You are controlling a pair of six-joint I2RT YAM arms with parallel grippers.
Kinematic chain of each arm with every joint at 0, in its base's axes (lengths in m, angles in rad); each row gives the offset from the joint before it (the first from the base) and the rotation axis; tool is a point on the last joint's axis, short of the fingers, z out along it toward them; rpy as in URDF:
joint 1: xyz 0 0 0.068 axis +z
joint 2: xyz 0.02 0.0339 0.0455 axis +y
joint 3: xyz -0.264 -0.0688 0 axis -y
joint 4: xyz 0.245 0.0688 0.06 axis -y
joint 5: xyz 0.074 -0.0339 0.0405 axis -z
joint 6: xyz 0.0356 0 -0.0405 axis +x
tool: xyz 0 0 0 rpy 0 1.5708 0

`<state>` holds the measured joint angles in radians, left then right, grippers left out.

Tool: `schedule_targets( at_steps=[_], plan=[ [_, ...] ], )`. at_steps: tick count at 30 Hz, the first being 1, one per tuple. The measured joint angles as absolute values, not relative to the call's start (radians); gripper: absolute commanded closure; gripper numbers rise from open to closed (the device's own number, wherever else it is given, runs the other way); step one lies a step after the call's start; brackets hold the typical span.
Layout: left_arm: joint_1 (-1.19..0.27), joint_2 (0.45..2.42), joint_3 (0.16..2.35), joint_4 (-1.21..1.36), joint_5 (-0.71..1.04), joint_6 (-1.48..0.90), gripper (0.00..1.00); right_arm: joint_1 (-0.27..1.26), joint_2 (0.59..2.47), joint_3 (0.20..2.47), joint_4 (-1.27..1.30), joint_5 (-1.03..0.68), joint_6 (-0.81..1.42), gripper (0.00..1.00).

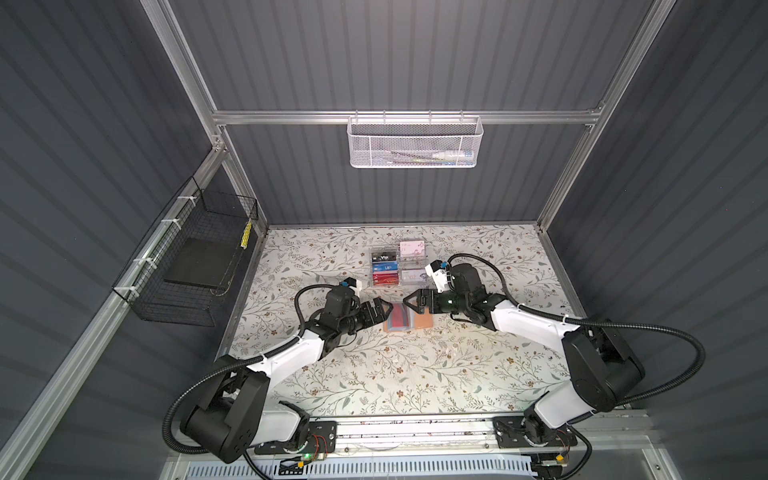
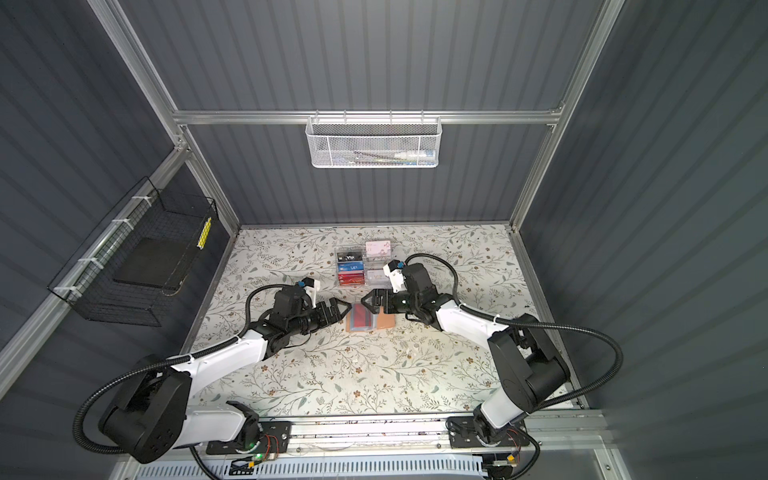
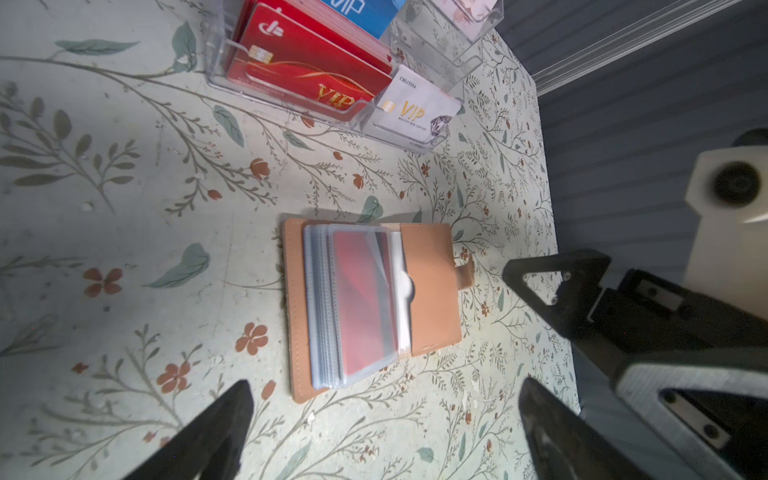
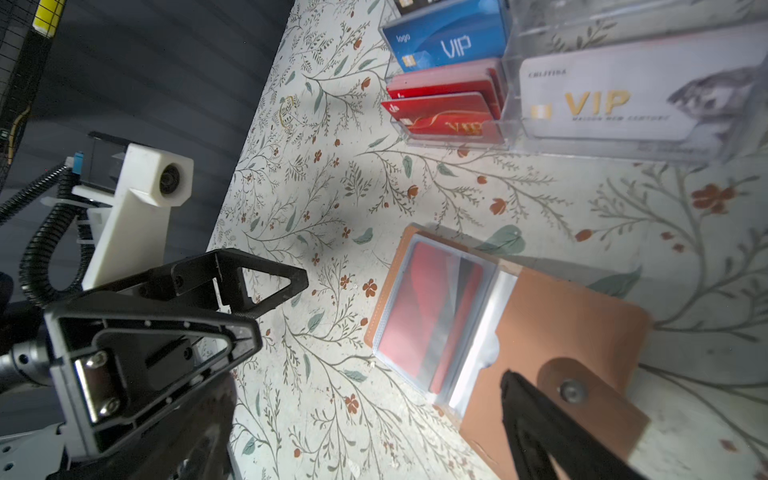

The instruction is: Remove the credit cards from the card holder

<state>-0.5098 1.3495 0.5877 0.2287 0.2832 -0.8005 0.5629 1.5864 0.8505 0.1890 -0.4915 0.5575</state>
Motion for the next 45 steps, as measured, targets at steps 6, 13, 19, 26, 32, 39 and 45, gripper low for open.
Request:
schedule_targets(
  at_steps=[6, 13, 19, 26, 32, 39, 45],
  plan=[
    [-0.51, 1.455, 0.587, 0.344, 0.331, -0.873, 0.0, 0.562, 1.675, 0.803, 0.311, -0.536, 0.649, 0.01],
    [-0.51, 1.54, 0.588, 0.42, 0.356, -0.922, 0.0, 0.533, 1.749, 0.782, 0.399, -0.559, 0.742, 0.01],
    [-0.51, 1.581, 0.609, 0.463, 0.375, -0.958, 0.0, 0.485, 1.784, 0.77, 0.432, -0.581, 0.813, 0.01],
    [-0.51, 1.585, 0.637, 0.487, 0.391, -0.985, 0.0, 0.485, 1.775, 0.759, 0.433, -0.586, 0.834, 0.01],
    [-0.512, 1.63, 0.646, 0.549, 0.407, -1.023, 0.0, 0.485, 1.757, 0.727, 0.448, -0.588, 0.838, 0.01],
    [-0.53, 1.658, 0.646, 0.581, 0.409, -1.052, 0.0, 0.485, 1.762, 0.726, 0.46, -0.6, 0.85, 0.01],
    [-0.545, 1.665, 0.65, 0.587, 0.408, -1.056, 0.0, 0.485, 1.763, 0.725, 0.462, -0.601, 0.853, 0.01]
  ],
)
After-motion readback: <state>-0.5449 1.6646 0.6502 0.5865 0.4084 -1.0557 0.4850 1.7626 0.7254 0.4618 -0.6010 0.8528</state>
